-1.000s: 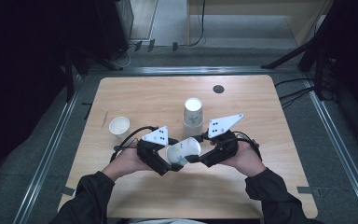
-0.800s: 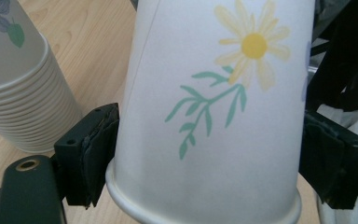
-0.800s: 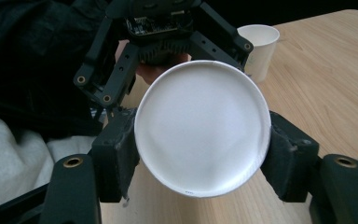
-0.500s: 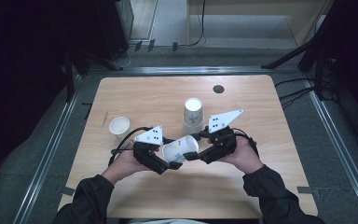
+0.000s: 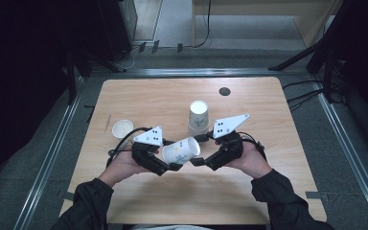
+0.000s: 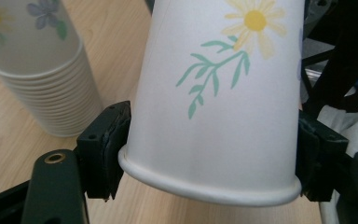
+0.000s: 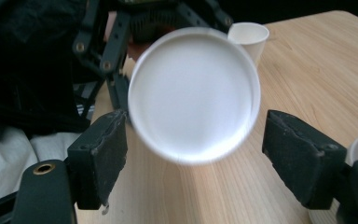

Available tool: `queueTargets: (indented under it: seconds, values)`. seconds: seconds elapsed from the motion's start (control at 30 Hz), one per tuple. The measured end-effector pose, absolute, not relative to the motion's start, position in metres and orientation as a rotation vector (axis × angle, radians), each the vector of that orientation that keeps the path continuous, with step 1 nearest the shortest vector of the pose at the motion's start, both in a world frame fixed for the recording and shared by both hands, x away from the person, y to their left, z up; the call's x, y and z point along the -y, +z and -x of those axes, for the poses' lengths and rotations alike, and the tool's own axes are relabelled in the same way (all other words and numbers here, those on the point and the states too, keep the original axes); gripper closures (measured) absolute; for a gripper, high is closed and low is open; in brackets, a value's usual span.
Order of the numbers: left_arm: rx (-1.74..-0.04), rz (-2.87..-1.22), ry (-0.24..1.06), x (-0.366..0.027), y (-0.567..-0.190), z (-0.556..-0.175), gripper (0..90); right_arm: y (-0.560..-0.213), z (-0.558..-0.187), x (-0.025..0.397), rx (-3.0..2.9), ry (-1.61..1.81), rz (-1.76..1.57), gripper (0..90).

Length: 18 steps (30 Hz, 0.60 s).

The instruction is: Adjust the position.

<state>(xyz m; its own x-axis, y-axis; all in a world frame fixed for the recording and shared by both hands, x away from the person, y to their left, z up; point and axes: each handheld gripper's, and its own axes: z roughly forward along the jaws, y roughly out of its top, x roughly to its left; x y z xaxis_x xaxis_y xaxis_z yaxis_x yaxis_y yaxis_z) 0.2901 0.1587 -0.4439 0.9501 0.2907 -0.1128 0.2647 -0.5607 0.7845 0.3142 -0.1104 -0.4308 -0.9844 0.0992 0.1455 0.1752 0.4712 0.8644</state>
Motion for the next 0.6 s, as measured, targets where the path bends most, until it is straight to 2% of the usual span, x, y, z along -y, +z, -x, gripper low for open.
queueTargets:
  seconds: [0.27,0.6]
  values:
    - [-0.39,-2.289,0.025,-0.163,-0.443,-0.297,24.3,-0.442,-0.31,0.114,2.719,-1.474,0.242,25.1]
    - [-0.338,-2.415,0.013,-0.148,-0.449,-0.305,24.3,-0.454,-0.308,0.123,2.775,-1.433,0.313,25.9]
